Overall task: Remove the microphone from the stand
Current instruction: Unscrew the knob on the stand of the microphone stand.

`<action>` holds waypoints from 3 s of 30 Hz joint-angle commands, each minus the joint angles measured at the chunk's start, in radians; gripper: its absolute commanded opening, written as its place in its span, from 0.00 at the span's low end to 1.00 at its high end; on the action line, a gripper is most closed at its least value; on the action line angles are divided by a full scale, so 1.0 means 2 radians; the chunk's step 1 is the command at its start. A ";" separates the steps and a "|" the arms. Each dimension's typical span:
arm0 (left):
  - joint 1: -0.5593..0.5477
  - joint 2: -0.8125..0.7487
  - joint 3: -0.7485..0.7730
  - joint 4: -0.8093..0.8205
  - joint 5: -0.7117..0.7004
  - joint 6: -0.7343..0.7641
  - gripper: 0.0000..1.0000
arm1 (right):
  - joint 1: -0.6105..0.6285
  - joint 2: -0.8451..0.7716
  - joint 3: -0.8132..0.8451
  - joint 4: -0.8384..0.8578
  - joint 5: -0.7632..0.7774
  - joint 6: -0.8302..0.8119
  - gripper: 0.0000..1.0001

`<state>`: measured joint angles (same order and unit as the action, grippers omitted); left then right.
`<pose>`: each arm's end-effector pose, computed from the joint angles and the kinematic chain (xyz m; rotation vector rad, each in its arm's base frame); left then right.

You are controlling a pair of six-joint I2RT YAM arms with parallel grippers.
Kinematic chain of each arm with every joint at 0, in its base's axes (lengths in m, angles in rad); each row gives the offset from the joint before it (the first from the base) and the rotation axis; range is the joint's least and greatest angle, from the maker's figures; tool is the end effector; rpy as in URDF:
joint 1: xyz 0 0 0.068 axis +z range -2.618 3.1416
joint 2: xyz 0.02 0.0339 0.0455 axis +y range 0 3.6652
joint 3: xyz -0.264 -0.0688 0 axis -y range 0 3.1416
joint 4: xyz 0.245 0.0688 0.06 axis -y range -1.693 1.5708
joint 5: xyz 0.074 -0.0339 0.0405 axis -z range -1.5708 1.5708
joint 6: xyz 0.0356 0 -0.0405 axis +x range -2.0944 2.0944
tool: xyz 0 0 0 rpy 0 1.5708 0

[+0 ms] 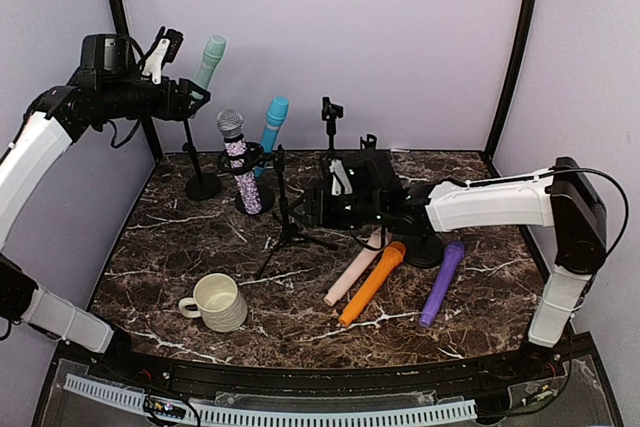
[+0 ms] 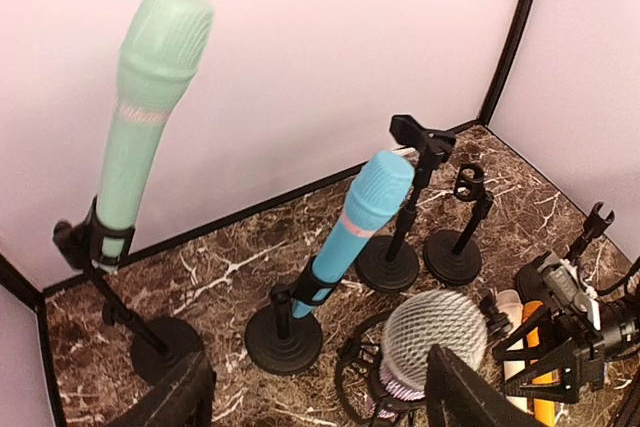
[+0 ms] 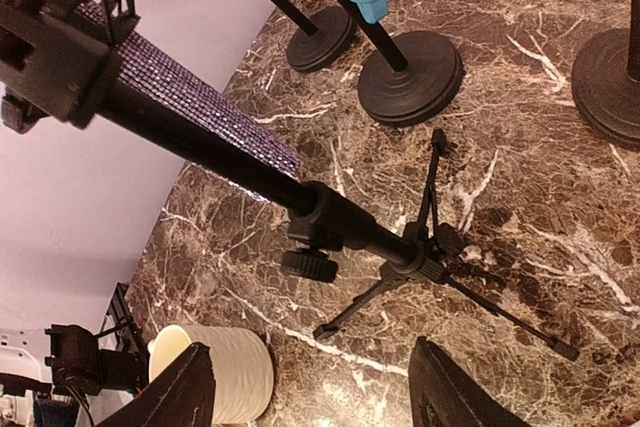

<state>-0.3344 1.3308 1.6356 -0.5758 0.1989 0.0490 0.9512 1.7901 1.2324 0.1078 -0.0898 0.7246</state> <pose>0.2602 -0.0978 0.4715 0.4897 1.7876 -0.3823 0.2388 0.3402 0.2448 -0.3127 2.1951 1.1004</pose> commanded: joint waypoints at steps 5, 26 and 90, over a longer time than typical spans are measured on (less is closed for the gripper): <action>0.110 -0.096 -0.178 0.155 0.061 -0.099 0.75 | 0.012 0.032 0.059 0.000 0.005 0.029 0.65; 0.113 -0.191 -0.358 0.274 0.015 -0.074 0.75 | 0.022 0.095 0.135 -0.052 0.072 0.040 0.34; 0.112 -0.154 -0.362 0.286 0.108 -0.068 0.74 | 0.031 0.121 0.157 -0.180 0.229 -0.087 0.13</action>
<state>-0.1101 1.0256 0.9264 -0.0307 0.3988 -0.0902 1.0107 1.9816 1.5425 -0.1856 0.2485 0.5243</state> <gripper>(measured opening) 0.741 0.203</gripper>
